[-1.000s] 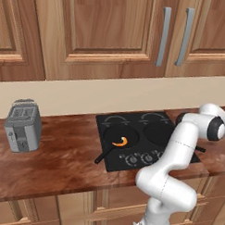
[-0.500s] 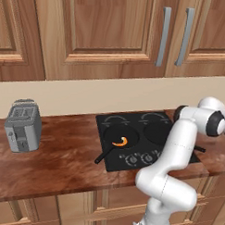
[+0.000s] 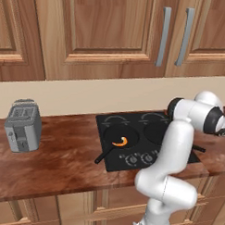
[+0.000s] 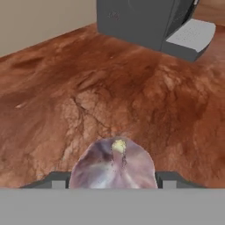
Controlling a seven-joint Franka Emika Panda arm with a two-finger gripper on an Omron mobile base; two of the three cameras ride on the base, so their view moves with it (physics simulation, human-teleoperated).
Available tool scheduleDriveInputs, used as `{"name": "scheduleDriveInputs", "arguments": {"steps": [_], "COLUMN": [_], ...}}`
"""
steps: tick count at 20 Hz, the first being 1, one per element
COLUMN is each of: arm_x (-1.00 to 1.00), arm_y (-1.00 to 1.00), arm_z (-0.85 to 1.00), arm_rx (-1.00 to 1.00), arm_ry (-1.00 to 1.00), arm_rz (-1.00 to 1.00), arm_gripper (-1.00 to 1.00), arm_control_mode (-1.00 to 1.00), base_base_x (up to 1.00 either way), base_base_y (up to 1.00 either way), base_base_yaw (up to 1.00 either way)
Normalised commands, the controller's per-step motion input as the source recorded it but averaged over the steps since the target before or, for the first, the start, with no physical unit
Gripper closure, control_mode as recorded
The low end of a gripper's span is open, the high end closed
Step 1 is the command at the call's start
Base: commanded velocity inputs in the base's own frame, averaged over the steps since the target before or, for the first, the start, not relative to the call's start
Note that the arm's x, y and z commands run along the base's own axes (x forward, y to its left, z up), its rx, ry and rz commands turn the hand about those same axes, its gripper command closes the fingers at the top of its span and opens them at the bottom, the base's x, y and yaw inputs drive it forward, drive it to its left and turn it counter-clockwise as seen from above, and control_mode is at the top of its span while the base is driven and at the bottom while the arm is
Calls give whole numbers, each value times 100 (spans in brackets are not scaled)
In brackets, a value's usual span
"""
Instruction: Place both pans onto different burners. Then place the garlic and the shrimp on different pans.
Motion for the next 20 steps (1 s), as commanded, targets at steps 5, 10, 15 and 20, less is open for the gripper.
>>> {"name": "scheduleDriveInputs", "arguments": {"steps": [5,10,15,20], "arm_x": [-21,-10,0,0], "arm_y": [73,56,40,33], "arm_z": [19,29,44,52], "arm_rx": [-10,-4,0,8], "arm_ry": [-6,-6,-3,-1], "arm_rz": [0,0,0,1], "arm_gripper": [100,100,100,100], "arm_control_mode": [-100,-100,-100,-100], "base_base_x": [0,0,0,0], "base_base_y": [0,0,0,0], "base_base_yaw": [0,0,0,0]}}
